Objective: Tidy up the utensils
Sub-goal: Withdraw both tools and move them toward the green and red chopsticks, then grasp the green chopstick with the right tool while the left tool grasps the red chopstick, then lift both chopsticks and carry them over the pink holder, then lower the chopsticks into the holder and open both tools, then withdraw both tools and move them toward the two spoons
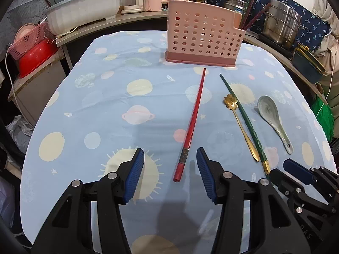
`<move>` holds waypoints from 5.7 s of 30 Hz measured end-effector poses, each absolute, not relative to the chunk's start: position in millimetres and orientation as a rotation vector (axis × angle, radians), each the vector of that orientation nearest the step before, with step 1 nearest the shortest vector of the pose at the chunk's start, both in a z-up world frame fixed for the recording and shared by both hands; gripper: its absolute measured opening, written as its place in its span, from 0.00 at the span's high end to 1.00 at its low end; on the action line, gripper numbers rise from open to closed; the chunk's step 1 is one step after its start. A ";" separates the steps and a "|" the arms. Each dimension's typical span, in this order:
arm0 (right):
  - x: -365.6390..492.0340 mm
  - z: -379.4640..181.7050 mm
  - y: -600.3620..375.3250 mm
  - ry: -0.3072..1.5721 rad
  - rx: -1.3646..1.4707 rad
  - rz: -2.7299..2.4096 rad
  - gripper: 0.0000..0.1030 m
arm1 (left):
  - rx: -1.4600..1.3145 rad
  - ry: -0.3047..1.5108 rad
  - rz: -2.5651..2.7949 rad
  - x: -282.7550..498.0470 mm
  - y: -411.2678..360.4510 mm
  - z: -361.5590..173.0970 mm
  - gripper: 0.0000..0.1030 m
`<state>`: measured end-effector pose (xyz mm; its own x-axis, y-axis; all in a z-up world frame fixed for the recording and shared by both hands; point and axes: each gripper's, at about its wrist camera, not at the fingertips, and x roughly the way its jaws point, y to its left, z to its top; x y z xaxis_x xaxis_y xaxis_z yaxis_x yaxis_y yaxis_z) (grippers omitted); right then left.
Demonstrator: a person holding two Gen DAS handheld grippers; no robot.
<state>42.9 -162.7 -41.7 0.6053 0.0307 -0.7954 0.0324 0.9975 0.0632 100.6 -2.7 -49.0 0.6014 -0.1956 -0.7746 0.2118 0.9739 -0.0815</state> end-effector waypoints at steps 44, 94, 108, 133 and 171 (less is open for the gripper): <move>36.7 -38.8 -176.6 0.900 0.080 -0.023 0.93 | 0.027 0.908 -0.310 94.0 -10.7 -43.0 0.92; 96.2 220.1 -212.8 0.394 0.132 0.050 0.93 | -0.032 0.433 -0.418 136.8 -25.6 224.6 0.93; 197.6 280.7 -211.8 0.275 0.099 0.033 0.93 | -0.023 0.297 -0.338 231.3 -43.6 290.7 0.93; 281.3 167.6 -195.5 0.485 0.066 0.021 0.93 | -0.041 0.442 -0.278 310.9 -42.5 181.0 0.93; 120.2 62.6 -229.2 0.690 0.127 -0.070 0.67 | -0.051 0.674 -0.281 180.5 -18.9 79.0 0.57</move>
